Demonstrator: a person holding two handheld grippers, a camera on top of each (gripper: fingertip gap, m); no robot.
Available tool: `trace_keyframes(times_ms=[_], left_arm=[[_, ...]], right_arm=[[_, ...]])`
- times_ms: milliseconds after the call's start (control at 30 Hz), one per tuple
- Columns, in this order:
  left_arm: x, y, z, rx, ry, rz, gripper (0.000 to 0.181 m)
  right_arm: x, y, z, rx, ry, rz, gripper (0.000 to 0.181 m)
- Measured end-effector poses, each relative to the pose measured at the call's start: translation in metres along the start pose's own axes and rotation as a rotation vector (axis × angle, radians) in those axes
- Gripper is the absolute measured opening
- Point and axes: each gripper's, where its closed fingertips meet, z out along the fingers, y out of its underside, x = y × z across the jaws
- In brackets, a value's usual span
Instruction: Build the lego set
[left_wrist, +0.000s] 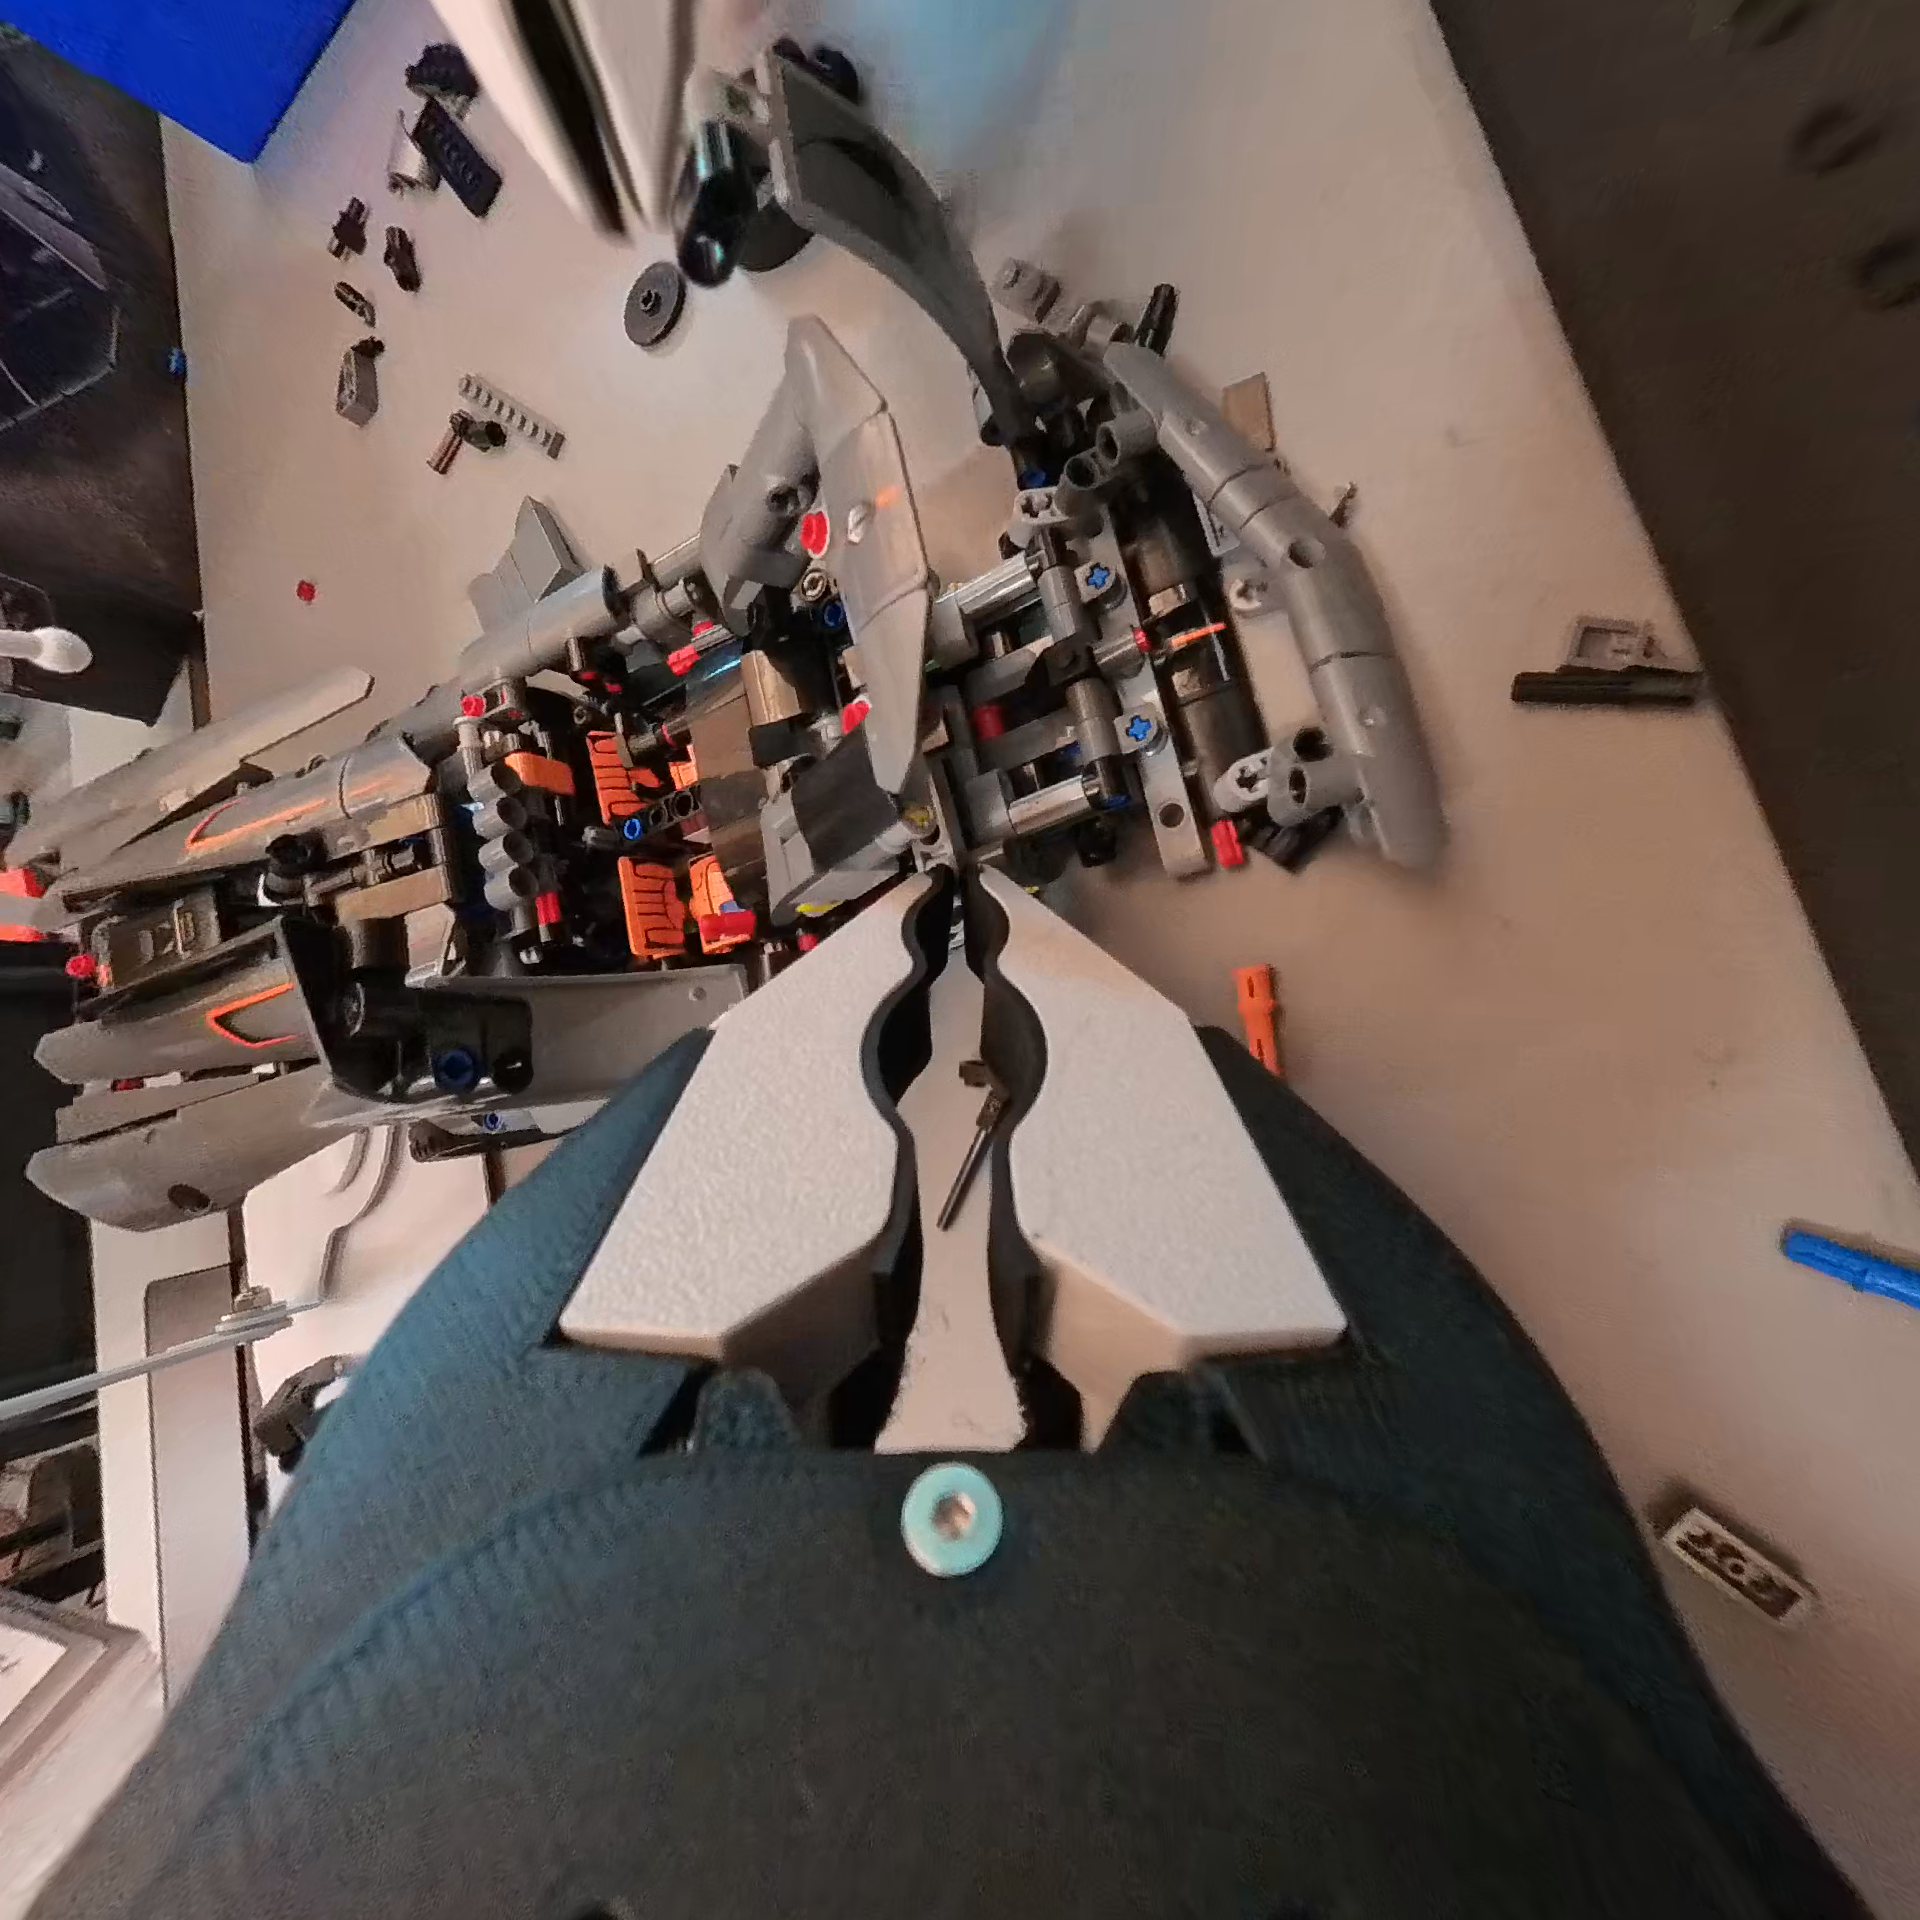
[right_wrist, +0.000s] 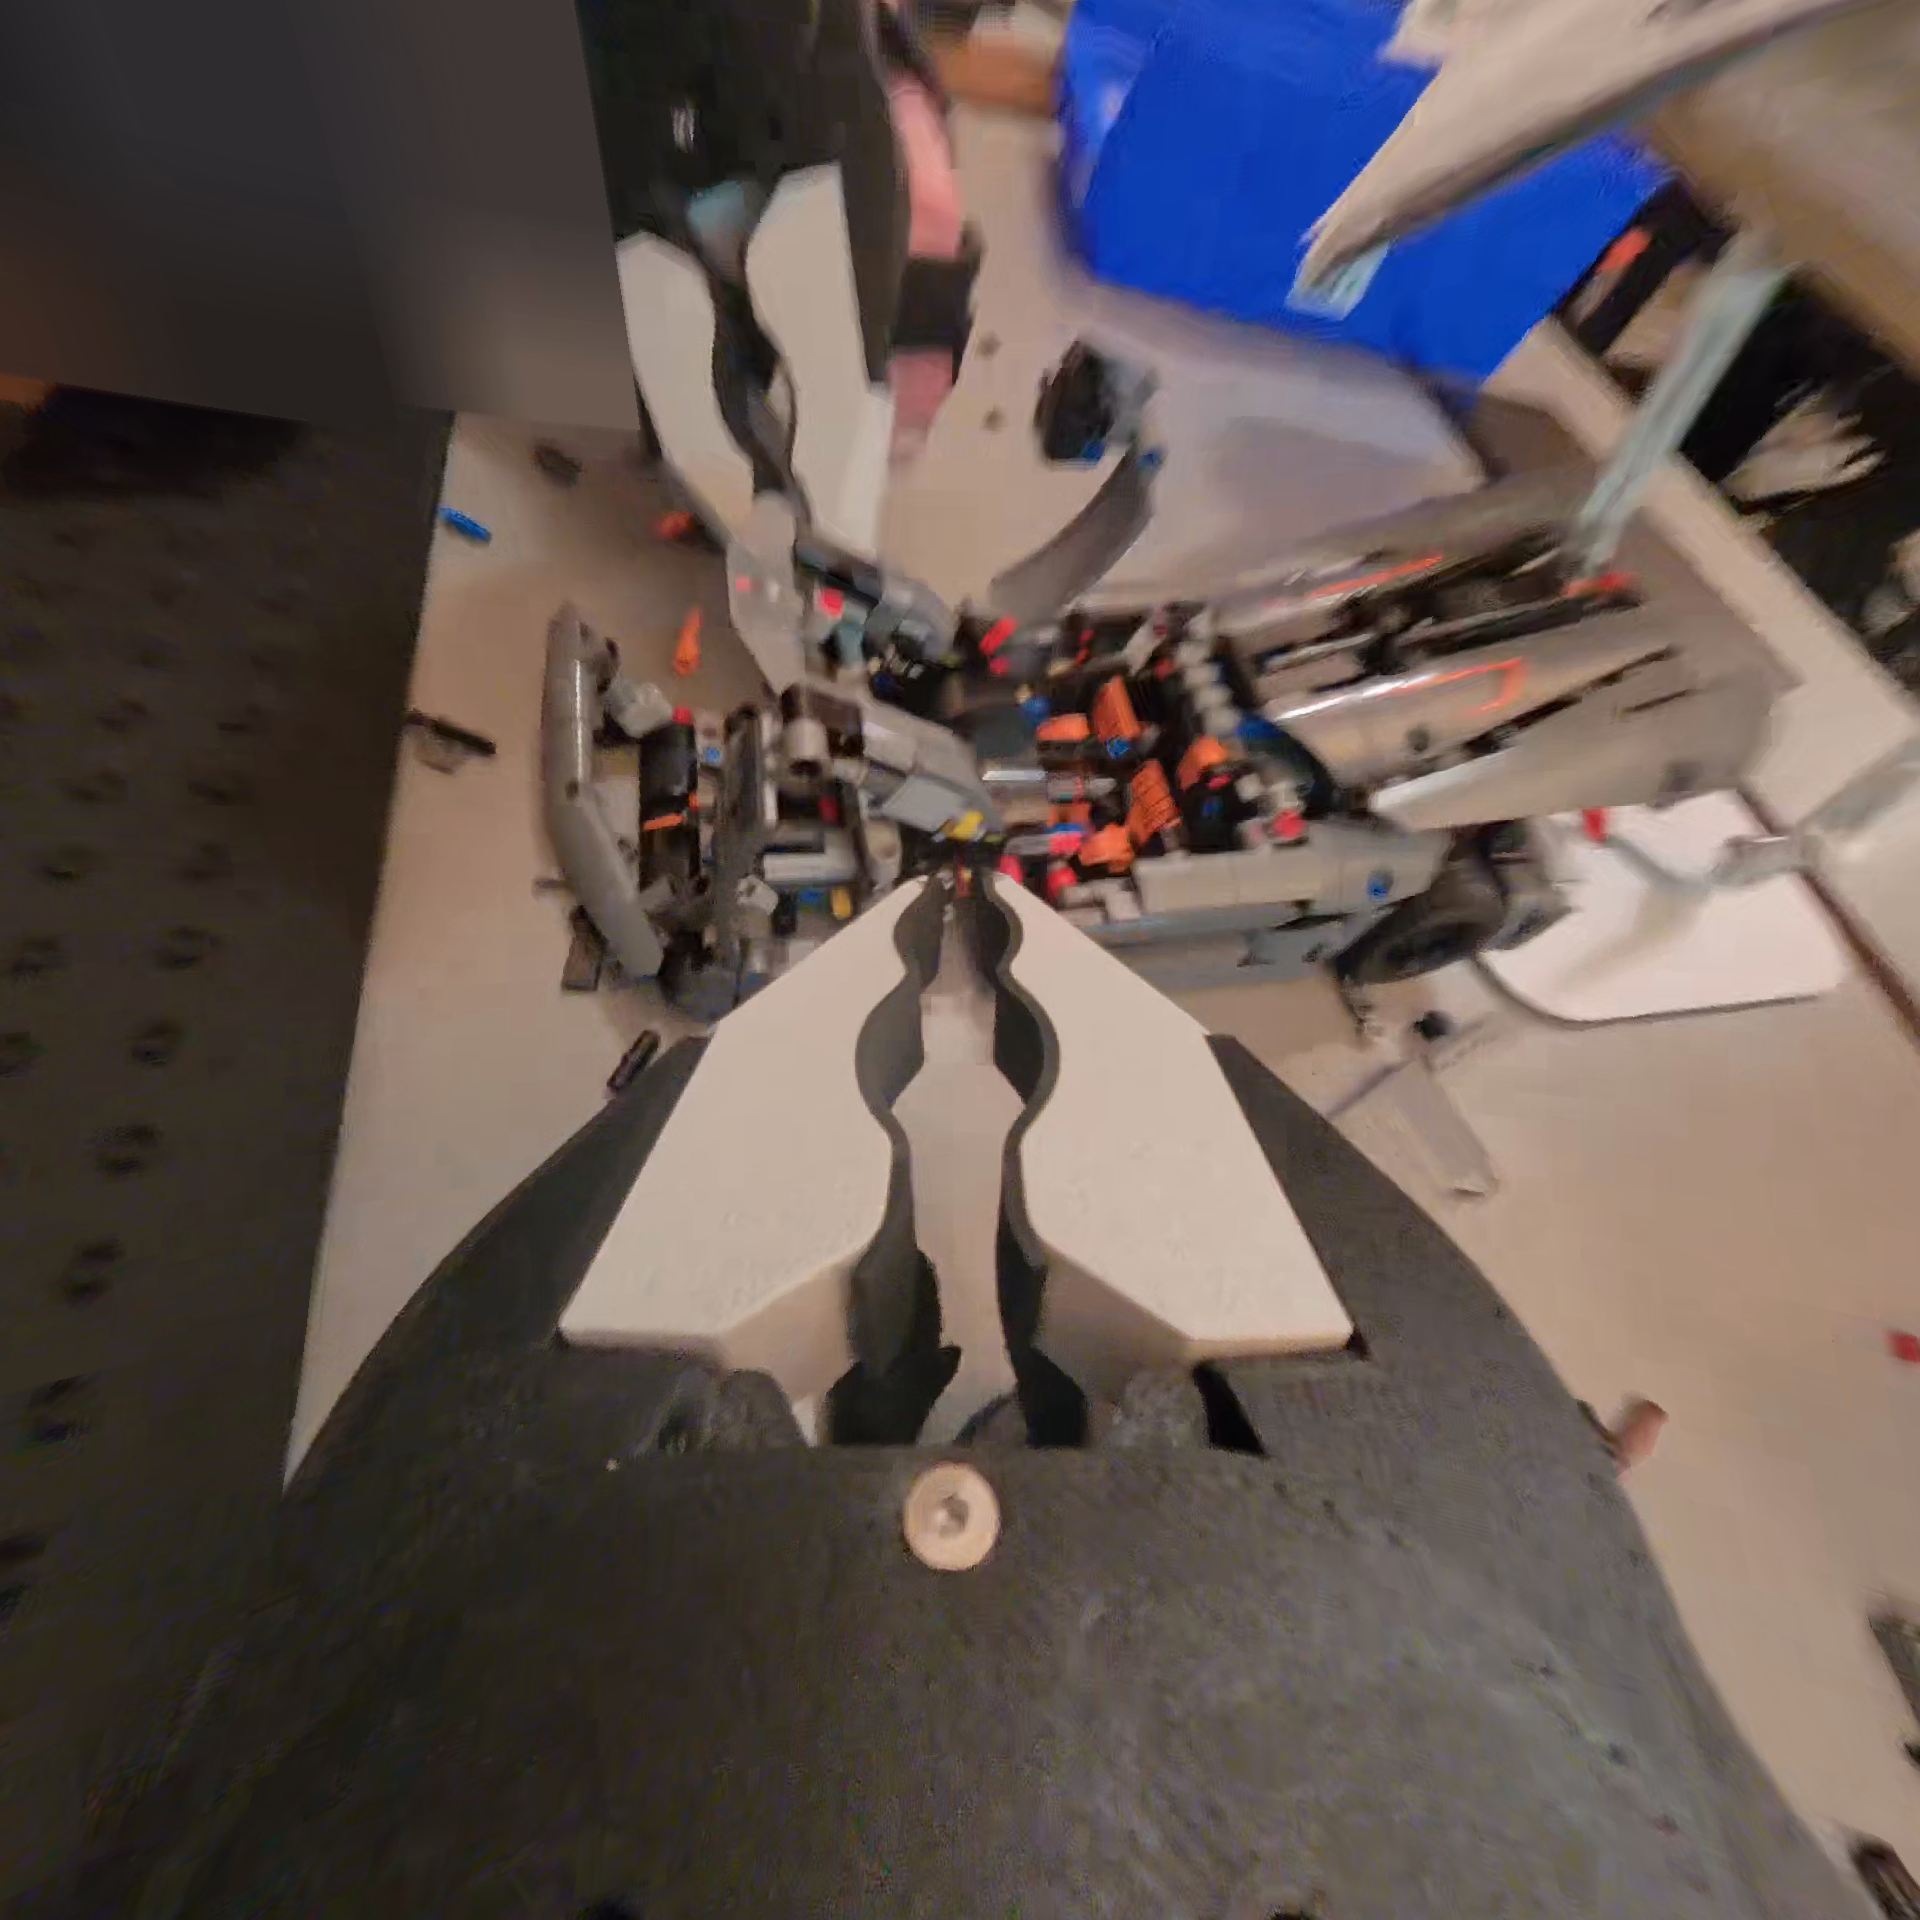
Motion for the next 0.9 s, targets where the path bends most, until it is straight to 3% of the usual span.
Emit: trace_keyframes(times_ms=[100,200,367,900], left_arm=[[0.0,0.0,0.0,0.001,-0.011,-0.005,0.0],[0.0,0.0,0.0,0.0,-0.018,-0.002,0.0],[0.001,0.0,0.0,0.001,-0.023,-0.003,0.001],[0.0,-0.002,0.0,0.007,-0.007,-0.016,0.0]], right_arm=[[-0.012,0.015,0.025,-0.09,-0.078,-0.051,0.01],[-0.006,0.027,0.04,-0.169,-0.05,-0.099,0.013],[-0.014,0.034,0.043,-0.18,-0.143,-0.078,0.015],[-0.015,0.032,0.046,-0.187,-0.09,-0.081,0.011]])
